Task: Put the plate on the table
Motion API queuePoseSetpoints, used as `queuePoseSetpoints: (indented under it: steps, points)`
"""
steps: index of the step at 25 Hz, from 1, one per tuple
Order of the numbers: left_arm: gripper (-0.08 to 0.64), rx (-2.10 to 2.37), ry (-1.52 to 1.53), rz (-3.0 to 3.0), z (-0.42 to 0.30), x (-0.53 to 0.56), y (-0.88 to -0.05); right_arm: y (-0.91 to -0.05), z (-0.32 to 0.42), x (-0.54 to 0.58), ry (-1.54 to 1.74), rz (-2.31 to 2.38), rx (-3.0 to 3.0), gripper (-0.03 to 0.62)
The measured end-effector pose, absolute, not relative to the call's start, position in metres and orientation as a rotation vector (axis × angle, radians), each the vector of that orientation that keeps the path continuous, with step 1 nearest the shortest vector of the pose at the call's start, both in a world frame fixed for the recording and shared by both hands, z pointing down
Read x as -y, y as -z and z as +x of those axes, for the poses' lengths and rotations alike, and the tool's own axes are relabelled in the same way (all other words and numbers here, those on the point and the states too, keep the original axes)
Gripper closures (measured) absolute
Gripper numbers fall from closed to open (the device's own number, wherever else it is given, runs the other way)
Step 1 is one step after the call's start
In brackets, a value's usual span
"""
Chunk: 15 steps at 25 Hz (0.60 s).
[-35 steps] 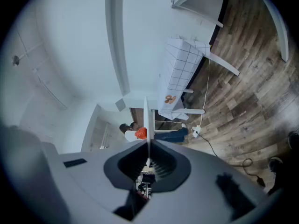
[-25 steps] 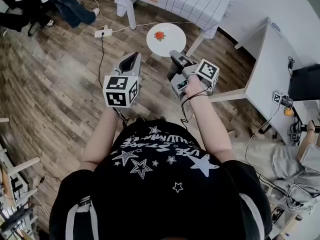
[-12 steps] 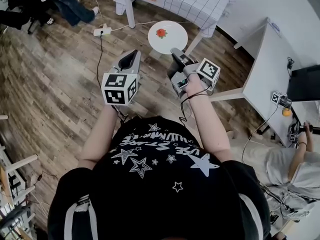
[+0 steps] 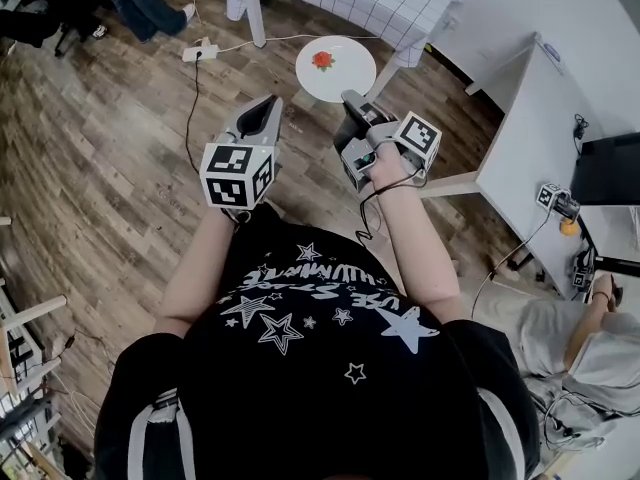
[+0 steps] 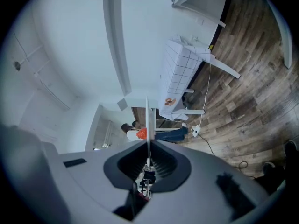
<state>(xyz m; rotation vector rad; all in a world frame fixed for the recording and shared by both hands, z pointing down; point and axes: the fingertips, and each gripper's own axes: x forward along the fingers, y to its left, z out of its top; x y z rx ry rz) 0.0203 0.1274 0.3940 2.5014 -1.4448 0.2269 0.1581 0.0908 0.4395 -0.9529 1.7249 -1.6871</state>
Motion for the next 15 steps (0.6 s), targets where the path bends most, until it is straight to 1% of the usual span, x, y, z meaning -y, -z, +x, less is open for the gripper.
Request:
queuePoseSetpoints:
  steps: [8, 15]
  points:
    - [0.551, 1.440, -0.258, 2.469, 0.037, -0.133, -0.411, -0.459, 0.178, -0.098, 1.742, -0.960, -1.675, 0.568]
    - [0.551, 1.430, -0.265, 2.474, 0.045, -0.103, -0.416, -0.469, 0.197, -0.082, 1.741, -0.992, -1.640, 0.568]
